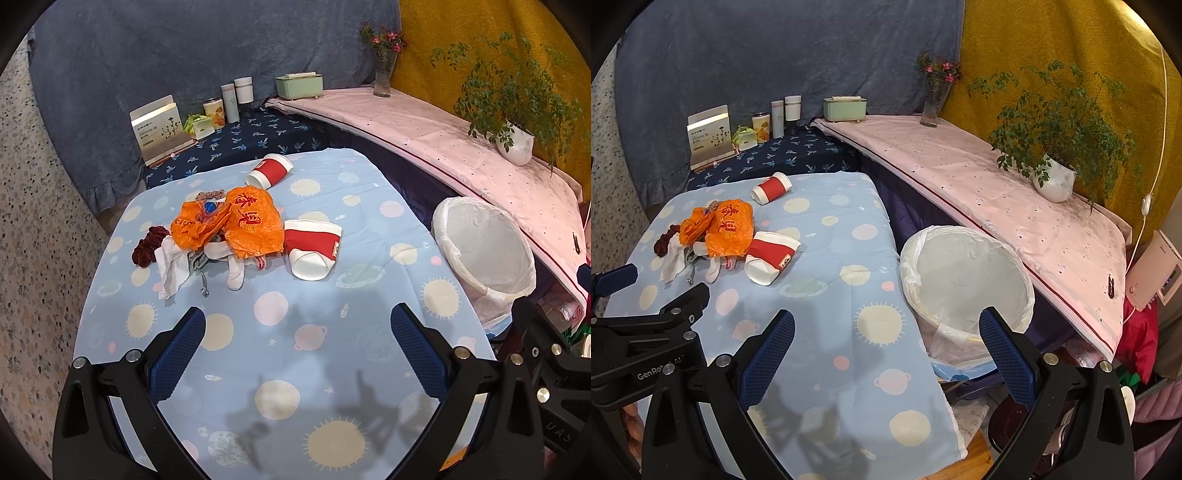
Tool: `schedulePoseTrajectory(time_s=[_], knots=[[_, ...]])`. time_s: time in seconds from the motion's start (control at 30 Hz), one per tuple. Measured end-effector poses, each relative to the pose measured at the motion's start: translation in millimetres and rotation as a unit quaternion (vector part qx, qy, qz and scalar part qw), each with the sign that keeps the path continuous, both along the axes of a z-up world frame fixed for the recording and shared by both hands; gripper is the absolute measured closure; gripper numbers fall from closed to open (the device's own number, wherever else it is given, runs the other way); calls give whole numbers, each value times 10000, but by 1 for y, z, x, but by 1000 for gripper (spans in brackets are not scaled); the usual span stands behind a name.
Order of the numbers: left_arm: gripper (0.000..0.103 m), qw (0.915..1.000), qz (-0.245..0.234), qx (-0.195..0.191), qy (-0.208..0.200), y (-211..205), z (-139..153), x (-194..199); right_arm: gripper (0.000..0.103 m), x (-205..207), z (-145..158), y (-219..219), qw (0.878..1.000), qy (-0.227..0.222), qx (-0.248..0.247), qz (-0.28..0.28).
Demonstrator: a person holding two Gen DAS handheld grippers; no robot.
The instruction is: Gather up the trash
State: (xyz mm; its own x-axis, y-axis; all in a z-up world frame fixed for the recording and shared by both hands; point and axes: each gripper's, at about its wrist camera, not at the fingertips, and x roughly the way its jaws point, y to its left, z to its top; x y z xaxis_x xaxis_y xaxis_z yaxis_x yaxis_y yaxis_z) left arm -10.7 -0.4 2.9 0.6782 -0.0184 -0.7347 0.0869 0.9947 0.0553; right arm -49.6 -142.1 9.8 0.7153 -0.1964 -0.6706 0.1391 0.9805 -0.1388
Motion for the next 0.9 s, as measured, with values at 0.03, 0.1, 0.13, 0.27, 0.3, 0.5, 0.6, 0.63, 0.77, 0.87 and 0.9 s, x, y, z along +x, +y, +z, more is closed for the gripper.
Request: schedulePoseTrajectory(time_s=[0.03,0.1,0.13,0.27,0.3,0.5,0.6,0.63,0.77,0.87,0.9], knots=[[7,10000,1,4,7,-1,0,0,7,0,0,0,10000,-2,4,-1],[7,10000,-1,4,8,-1,0,0,7,0,0,0,10000,-4,-4,-2],[7,10000,-3,10,5,-1,0,0,7,0,0,0,10000,-4,-4,-3],[7,10000,2,3,1,-1,0,0,7,0,0,-1,10000,-1,-9,-12],[7,10000,3,2,-2,-1,0,0,7,1,0,-1,10000,-2,-11,-16],[7,10000,35,-42,-48,1,0,1,7,2,1,-1,10000,-6,16,-34],[7,9999,66,-92,-36,7,1,3,7,4,0,3,10000,-20,30,-42],[7,9999,71,-114,-31,10,0,4,7,5,1,4,10000,-33,18,-53],[7,9998,108,-128,-80,22,-1,8,7,8,3,10,9999,-121,80,-71],[7,9997,162,-168,-83,34,-3,13,7,12,4,16,9997,-161,162,-49],[7,9996,188,-219,-51,39,-4,15,7,14,3,19,9997,-171,185,-39]])
